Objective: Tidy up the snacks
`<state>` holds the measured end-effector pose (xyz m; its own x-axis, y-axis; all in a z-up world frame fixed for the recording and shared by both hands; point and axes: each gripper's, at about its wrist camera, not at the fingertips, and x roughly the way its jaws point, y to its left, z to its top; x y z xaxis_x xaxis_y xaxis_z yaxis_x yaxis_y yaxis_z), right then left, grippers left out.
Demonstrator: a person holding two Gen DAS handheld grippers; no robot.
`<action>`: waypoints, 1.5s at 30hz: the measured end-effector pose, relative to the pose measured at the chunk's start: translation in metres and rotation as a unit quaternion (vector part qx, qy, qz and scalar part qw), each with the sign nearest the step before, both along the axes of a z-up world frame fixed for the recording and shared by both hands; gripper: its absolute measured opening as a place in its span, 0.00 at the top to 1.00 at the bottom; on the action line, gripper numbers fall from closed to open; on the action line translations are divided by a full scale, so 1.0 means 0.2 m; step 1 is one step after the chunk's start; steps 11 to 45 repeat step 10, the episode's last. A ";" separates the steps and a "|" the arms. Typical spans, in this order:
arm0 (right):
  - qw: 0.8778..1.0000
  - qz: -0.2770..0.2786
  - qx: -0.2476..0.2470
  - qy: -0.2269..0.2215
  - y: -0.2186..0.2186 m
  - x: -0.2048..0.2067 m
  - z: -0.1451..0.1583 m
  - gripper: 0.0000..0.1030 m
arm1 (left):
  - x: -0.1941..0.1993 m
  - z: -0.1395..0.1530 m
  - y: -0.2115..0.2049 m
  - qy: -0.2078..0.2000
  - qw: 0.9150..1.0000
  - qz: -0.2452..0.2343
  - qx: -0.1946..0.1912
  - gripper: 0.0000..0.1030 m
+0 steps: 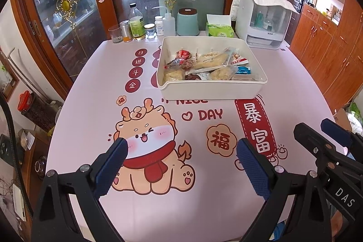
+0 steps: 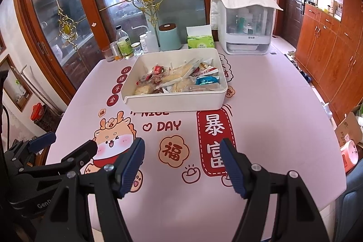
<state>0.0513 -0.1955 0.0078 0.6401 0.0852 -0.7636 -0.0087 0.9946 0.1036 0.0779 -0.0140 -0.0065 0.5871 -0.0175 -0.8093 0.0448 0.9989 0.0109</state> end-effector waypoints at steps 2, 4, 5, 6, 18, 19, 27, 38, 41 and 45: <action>1.000 0.000 0.000 0.000 0.00 0.00 0.00 0.33 | 0.00 0.00 0.00 0.000 1.000 0.000 0.000 0.07; 1.000 0.000 0.000 0.001 0.00 0.00 0.00 0.33 | 0.00 0.00 0.00 0.001 1.000 0.000 0.000 0.07; 1.000 0.000 0.000 0.001 0.00 0.00 0.00 0.33 | 0.01 0.00 0.00 0.002 1.000 0.000 0.000 0.07; 1.000 0.000 0.000 0.001 0.00 0.00 0.00 0.33 | 0.01 -0.01 0.00 0.002 1.000 0.000 0.000 0.07; 1.000 -0.001 0.001 0.001 -0.01 0.00 0.00 0.33 | 0.01 -0.01 0.00 0.003 1.000 0.000 0.001 0.07; 1.000 -0.001 0.001 0.001 -0.01 0.00 0.00 0.33 | 0.01 -0.01 0.00 0.003 1.000 0.000 0.001 0.07; 1.000 -0.001 0.001 0.001 -0.01 0.00 0.00 0.33 | 0.01 -0.01 0.00 0.003 1.000 0.000 0.001 0.07; 1.000 -0.001 0.001 0.001 -0.01 0.00 0.00 0.33 | 0.01 -0.01 0.00 0.003 1.000 0.000 0.001 0.07; 1.000 -0.001 0.001 0.001 -0.01 0.00 0.00 0.33 | 0.01 -0.01 0.00 0.003 1.000 0.000 0.001 0.07; 1.000 -0.001 0.001 0.001 -0.01 0.00 0.00 0.33 | 0.01 -0.01 0.00 0.003 1.000 0.000 0.001 0.07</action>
